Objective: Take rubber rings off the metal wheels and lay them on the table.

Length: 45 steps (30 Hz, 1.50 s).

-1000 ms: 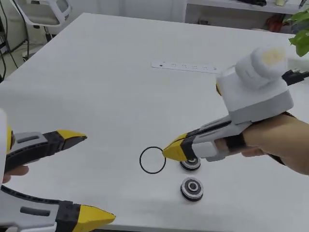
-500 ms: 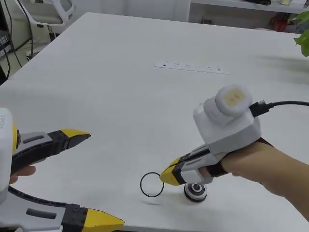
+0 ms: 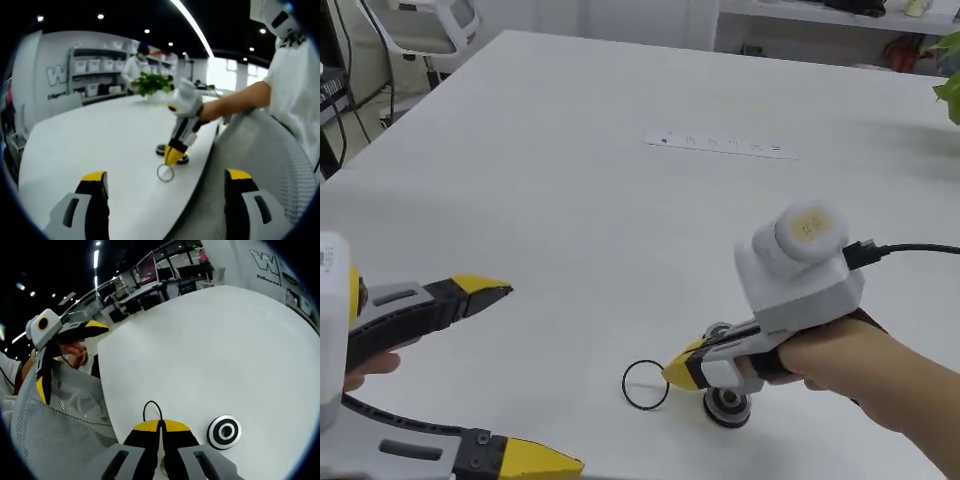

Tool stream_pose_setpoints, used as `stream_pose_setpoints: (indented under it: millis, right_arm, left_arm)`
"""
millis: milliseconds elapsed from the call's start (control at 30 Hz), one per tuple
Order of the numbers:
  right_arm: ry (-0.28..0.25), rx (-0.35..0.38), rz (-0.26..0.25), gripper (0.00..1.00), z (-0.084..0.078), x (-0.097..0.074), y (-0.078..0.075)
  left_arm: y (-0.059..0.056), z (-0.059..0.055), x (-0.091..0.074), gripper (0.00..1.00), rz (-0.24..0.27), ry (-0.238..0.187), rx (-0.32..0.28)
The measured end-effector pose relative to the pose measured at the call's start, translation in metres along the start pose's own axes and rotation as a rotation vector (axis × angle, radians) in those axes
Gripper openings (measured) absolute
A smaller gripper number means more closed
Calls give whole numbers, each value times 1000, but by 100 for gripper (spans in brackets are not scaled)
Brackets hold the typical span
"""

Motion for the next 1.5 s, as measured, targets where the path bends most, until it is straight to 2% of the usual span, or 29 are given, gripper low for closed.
stream_pose_setpoints:
  millis: [200, 467, 833, 1200, 1500]
  right_arm:
    - [20, -7, -10, 0, -3, 1, -1]
    - [21, -29, -33, 7, -3, -4, 0]
    - [-29, -144, -1, 11, 20, -33, 26]
    - [-67, -211, 7, 15, 27, -64, 42]
    - [-82, -265, -14, 17, 30, -89, 53]
  left_arm:
    - [0, 1, 0, 97, 4, -18, -20]
    - [0, 1, 0, 96, 0, -25, -37]
    - [-2, 1, 1, 96, -15, -26, -37]
    - [-2, 1, 1, 96, -14, -24, -29]
    - [-1, -1, 0, 95, -14, -20, -27]
Point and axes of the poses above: the centre of the closed fingertips' face, and the gripper's own axes: x roughly forward along the fingers, y roughly to its left, z roughly out of its top, the point moved 9 cm from there along -x, roughly backward along the fingers, and after that the axes turned 6 degrees about z, right-handed, at the moved point
